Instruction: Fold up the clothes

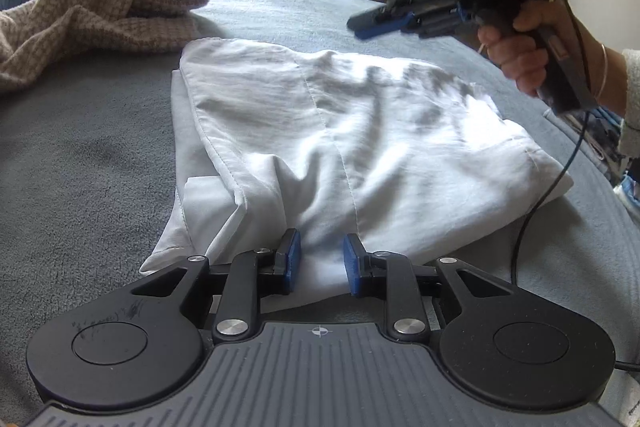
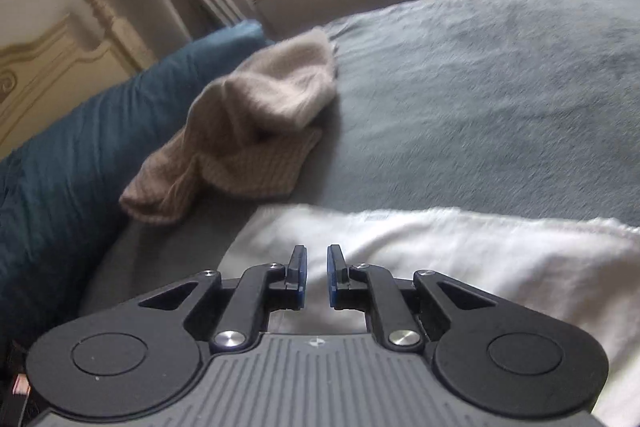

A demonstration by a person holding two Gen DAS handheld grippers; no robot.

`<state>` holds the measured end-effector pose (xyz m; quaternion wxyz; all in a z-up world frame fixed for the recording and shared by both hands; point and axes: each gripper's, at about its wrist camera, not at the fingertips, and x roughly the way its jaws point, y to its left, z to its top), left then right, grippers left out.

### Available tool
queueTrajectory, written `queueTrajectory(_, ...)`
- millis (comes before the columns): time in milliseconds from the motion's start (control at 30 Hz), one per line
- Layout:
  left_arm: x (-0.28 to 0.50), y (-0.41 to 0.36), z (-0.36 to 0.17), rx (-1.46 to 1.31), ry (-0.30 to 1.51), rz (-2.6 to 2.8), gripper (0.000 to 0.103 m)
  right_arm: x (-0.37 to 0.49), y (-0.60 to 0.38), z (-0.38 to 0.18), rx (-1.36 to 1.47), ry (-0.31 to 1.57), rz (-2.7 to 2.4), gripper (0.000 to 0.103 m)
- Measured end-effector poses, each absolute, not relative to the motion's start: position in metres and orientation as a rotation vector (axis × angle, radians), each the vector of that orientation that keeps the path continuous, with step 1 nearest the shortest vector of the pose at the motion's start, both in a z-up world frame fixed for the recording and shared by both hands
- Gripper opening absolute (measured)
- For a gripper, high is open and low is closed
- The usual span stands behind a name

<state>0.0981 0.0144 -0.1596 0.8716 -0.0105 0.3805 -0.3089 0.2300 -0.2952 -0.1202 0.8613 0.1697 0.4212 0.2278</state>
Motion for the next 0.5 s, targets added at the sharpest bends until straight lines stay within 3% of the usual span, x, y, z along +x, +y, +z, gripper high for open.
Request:
queueTrajectory(167, 0.095, 0.022, -0.155, -0.067, 0.793, -0.638, 0.028, 0.205, -0.319, -0.121, 0.543, 0.878, 0.433, 0.013)
queueTrajectory(500, 0.082, 0.065, -0.138, -0.231, 0.725, -0.610, 0.031, 0.062, -0.457, -0.098, 0.745, 0.792, 0.168, 0.045)
